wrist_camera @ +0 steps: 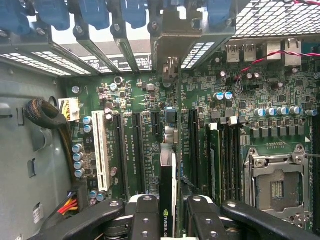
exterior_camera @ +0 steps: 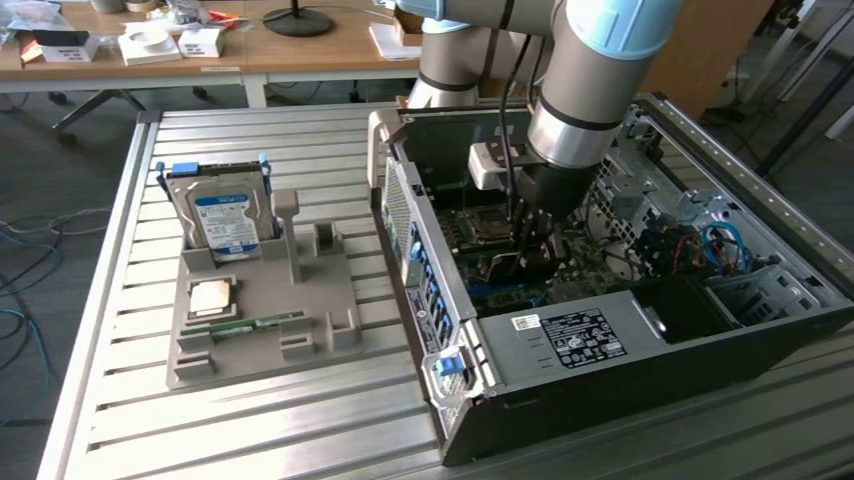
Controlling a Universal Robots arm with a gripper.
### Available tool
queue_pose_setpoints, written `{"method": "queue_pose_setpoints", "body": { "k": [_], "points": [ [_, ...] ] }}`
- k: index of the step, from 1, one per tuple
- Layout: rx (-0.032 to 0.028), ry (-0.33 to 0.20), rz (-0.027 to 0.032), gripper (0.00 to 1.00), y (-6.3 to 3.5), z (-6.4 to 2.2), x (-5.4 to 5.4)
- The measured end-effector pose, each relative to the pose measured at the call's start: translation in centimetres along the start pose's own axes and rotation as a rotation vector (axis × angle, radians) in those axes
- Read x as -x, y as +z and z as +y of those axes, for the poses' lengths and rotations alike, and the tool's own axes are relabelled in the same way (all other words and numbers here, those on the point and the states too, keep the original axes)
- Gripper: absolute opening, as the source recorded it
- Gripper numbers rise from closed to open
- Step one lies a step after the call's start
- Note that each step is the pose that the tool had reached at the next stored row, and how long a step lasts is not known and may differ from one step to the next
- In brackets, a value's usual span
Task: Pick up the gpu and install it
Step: 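Insert the gpu into the slot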
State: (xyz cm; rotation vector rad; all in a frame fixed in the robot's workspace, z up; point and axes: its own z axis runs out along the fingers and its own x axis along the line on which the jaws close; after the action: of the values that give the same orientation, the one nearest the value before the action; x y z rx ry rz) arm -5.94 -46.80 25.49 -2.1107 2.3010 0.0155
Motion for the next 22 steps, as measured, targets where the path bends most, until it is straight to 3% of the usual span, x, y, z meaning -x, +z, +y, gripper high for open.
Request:
{"method": "queue_pose_setpoints", "body": {
  "k": [22],
  "points": [
    [-0.0003, -0.016, -0.0003, 0.26, 0.01, 0.0, 0.0]
  ]
}}
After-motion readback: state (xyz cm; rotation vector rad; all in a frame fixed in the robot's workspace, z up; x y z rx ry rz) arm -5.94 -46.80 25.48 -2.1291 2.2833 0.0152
